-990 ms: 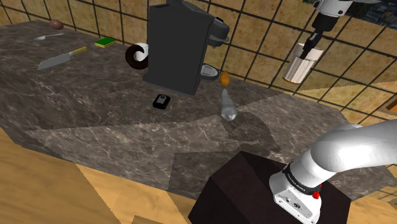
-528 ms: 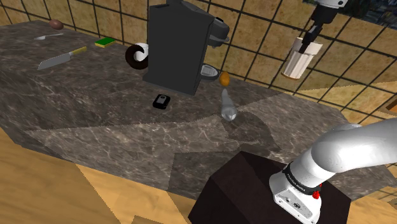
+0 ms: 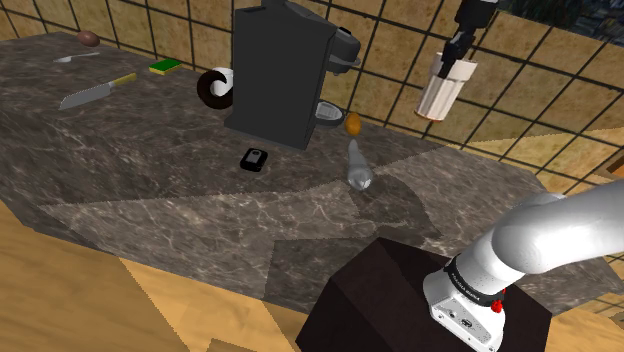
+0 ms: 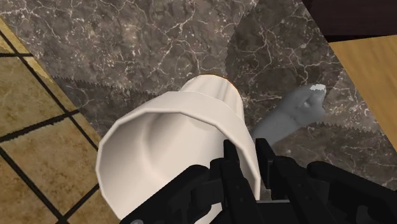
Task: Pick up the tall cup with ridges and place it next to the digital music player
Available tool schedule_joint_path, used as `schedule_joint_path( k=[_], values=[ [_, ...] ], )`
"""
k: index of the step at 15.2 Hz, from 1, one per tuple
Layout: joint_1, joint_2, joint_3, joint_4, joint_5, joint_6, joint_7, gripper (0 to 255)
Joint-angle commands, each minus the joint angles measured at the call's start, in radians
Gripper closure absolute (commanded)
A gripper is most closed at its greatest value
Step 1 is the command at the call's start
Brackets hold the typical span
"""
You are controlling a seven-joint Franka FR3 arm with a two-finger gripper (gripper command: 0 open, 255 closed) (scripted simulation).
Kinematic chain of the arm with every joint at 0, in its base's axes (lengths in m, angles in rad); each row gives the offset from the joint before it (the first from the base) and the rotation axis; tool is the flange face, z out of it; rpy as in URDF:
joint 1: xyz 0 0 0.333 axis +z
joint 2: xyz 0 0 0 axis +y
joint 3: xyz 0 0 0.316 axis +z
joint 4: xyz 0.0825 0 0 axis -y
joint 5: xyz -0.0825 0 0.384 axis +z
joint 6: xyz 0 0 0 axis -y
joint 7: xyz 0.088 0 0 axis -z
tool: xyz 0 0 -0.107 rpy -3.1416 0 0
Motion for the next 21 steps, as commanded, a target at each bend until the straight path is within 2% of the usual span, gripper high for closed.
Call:
schedule_joint_path(
  k=[1,12,21],
  values=[
    [0.014,0.023,0.032,0.020,0.017,-0.003,0.044,255],
    [0.094,0.227,0.201,0.213,0.080,-0.020,0.285,255],
    [0.171,0.480,0.318,0.499,0.067,-0.075,0.476,255]
  ],
)
